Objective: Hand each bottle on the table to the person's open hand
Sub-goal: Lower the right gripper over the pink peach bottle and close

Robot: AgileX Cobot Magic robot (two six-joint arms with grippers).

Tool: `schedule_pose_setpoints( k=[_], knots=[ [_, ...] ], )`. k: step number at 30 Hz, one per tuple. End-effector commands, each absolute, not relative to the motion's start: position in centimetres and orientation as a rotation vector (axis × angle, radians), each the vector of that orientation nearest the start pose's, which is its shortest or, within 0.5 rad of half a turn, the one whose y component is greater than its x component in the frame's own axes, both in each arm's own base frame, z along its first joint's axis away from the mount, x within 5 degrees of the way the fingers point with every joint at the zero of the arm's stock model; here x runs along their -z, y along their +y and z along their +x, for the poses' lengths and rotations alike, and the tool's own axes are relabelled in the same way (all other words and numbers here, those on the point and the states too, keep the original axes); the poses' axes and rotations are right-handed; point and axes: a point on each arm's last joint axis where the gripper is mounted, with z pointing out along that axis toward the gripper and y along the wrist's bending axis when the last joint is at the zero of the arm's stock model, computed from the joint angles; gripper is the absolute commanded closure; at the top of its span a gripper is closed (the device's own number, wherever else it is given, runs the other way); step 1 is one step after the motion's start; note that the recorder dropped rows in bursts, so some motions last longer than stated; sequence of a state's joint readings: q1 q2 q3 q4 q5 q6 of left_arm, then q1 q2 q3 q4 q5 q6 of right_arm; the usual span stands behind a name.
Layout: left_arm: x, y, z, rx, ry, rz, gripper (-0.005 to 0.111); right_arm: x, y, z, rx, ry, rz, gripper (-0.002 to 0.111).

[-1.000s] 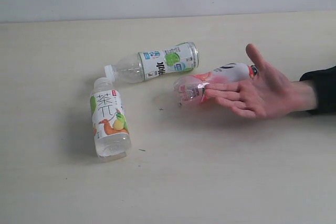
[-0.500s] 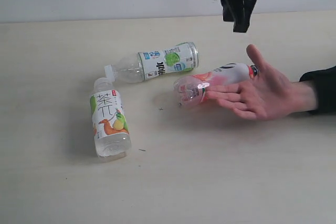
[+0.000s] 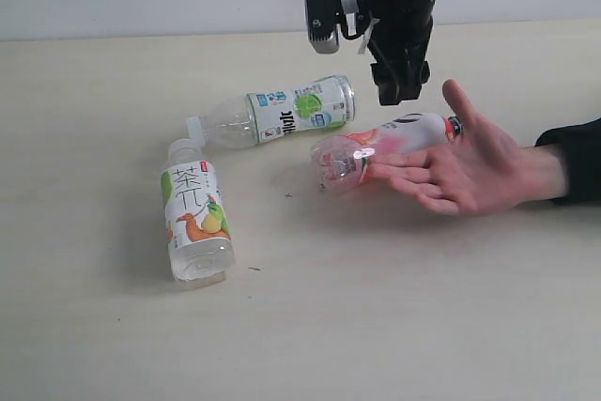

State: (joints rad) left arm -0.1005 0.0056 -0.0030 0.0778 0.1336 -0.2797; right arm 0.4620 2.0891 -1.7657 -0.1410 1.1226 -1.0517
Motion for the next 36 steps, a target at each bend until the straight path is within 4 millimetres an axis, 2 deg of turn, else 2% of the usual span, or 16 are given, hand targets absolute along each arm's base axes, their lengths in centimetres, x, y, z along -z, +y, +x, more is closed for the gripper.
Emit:
schedule_pose_setpoints(
  k=[1, 11, 30, 36],
  knots=[
    [-20.1, -0.5, 5.6, 0.226, 1.619, -0.088, 0.107, -21.5, 19.0, 40.2, 0.254, 2.116, -2.095, 0.037],
    [-20.1, -0.5, 5.6, 0.226, 1.619, -0.088, 0.107, -18.5, 18.8, 39.9, 0.219, 2.173, -2.166, 0.035],
    [-20.1, -0.5, 5.6, 0.226, 1.619, -0.088, 0.107, -15.7, 19.1, 40.0, 0.161, 2.223, -2.205, 0.035],
    [-20.1, -0.5, 5.6, 0.226, 1.619, -0.088, 0.107, -13.5, 19.1, 40.1, 0.147, 2.253, -2.245, 0.035]
  ],
)
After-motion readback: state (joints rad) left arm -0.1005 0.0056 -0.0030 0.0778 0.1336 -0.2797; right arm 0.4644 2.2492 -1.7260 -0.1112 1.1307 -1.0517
